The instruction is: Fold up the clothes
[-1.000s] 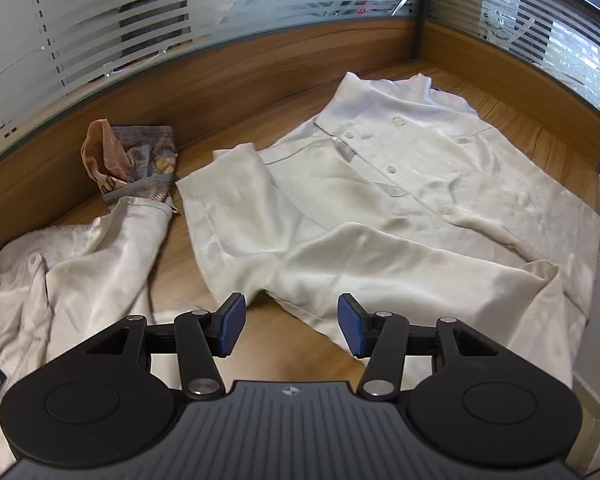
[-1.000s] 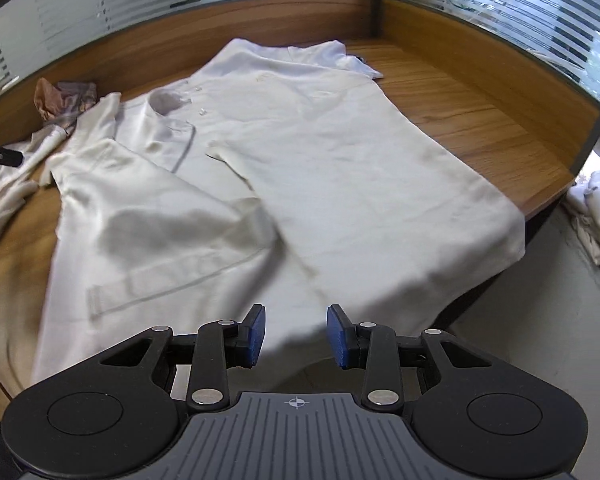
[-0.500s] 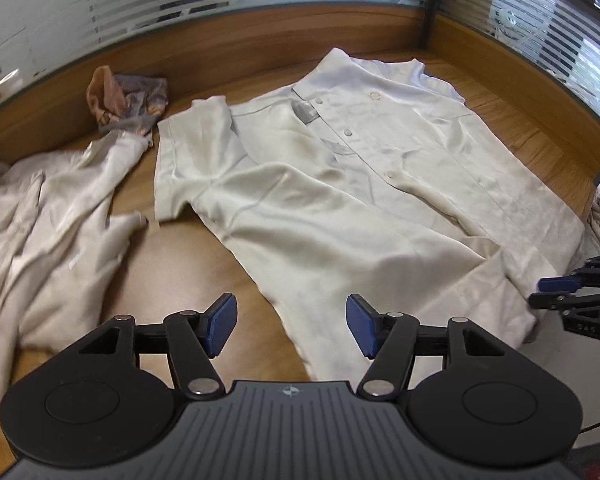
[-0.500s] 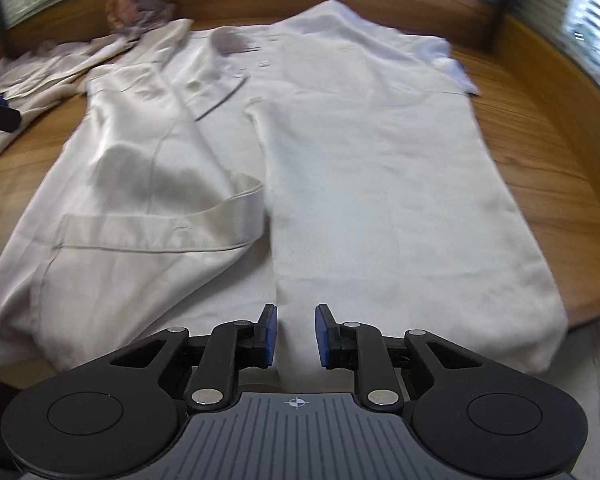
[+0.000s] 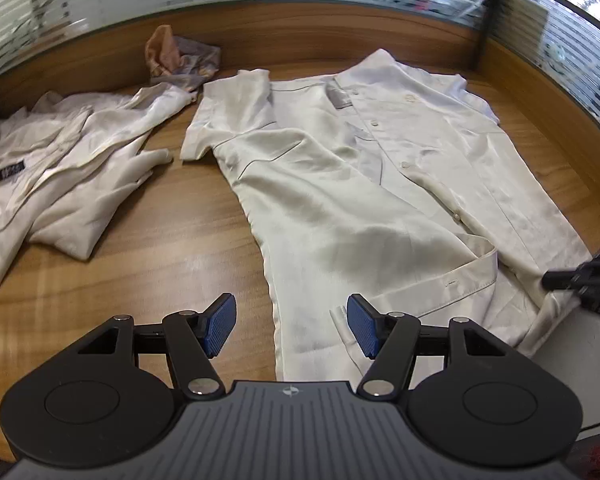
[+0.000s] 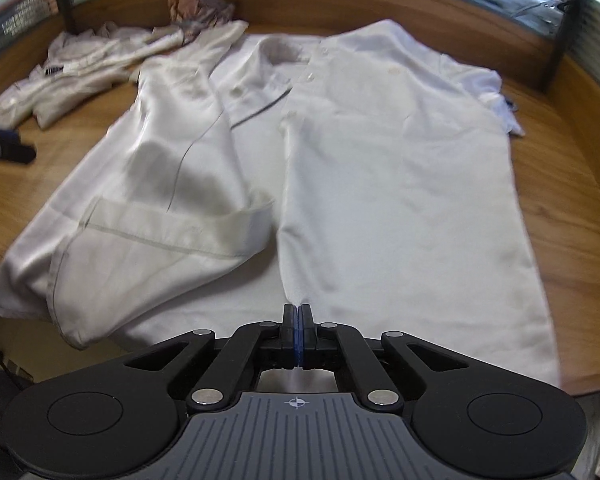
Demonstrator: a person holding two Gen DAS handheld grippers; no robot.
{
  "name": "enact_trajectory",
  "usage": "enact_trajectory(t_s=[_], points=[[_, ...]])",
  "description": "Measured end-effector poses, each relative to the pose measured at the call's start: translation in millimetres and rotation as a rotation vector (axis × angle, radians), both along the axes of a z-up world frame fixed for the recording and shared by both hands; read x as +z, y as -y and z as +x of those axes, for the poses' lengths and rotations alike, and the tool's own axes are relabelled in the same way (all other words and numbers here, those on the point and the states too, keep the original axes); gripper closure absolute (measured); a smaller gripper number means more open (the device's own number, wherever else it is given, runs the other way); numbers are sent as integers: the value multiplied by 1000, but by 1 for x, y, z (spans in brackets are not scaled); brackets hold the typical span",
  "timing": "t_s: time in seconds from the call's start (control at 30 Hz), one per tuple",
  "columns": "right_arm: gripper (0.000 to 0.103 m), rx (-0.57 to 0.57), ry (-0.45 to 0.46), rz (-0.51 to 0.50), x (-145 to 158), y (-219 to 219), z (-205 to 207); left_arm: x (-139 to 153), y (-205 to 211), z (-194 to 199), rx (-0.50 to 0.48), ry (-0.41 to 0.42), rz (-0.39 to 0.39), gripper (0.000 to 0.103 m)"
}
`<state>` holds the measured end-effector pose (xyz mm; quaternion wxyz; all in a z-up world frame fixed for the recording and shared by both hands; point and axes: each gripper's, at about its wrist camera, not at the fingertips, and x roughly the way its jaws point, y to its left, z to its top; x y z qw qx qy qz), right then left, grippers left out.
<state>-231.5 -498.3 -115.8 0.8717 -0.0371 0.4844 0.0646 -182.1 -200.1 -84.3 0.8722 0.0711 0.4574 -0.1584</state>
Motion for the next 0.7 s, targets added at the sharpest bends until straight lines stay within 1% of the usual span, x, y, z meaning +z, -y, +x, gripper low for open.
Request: enact_trajectory(t_s=[0.1, 0.2, 0.33, 0.4, 0.5, 0.63, 0.67, 0.7], points=[[101, -5, 10, -18, 9, 28, 10, -1, 2, -5, 32, -2, -7, 36], [101, -9, 6, -62, 6, 54, 22, -1, 5, -8, 50, -3, -14, 36], [99, -30, -17, -104, -4, 82, 37, -1, 11, -12, 55, 0, -14, 36], [99, -37, -10, -115, -4, 87, 39, -1, 14, -13, 56, 1, -14, 36], [98, -27, 10, -105, 3, 89, 34, -1, 17, -15, 55, 0, -17, 36], [94, 31, 18, -59, 9, 82, 23, -2, 20, -17, 48, -3, -14, 36], [91, 45, 14, -58, 9, 79, 19, -3, 21, -17, 45, -3, -12, 36], [84, 55, 9, -55, 8, 77, 16, -3, 22, -18, 41, -3, -11, 36]])
